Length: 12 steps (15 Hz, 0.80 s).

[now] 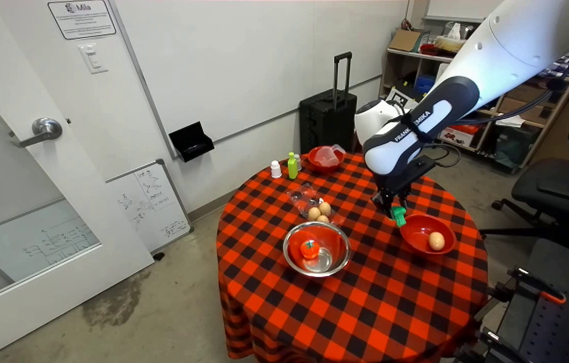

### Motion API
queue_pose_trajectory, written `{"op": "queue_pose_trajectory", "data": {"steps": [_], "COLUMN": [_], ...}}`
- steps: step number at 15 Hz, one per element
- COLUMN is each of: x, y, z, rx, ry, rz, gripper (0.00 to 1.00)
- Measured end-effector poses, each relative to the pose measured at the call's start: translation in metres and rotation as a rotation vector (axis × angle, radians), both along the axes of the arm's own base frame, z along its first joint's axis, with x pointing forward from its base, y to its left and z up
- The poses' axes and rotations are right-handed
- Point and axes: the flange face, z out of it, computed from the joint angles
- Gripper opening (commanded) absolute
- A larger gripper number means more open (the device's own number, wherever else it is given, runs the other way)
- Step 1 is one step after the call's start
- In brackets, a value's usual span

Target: Remove the plastic broccoli from the red bowl

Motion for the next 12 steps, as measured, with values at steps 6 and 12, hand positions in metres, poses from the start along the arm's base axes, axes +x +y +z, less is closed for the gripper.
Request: {"op": "queue_pose_trajectory", "data": {"steps": [6, 12], "x": [0.005, 0.010], "y": [0.041, 0.062], "z": [-0.027, -0.070], "rx": [0.053, 0.095], "ry": [0.077, 0.168], "rz": [0.124, 0.209], "gripper": [0.29, 0.31]}}
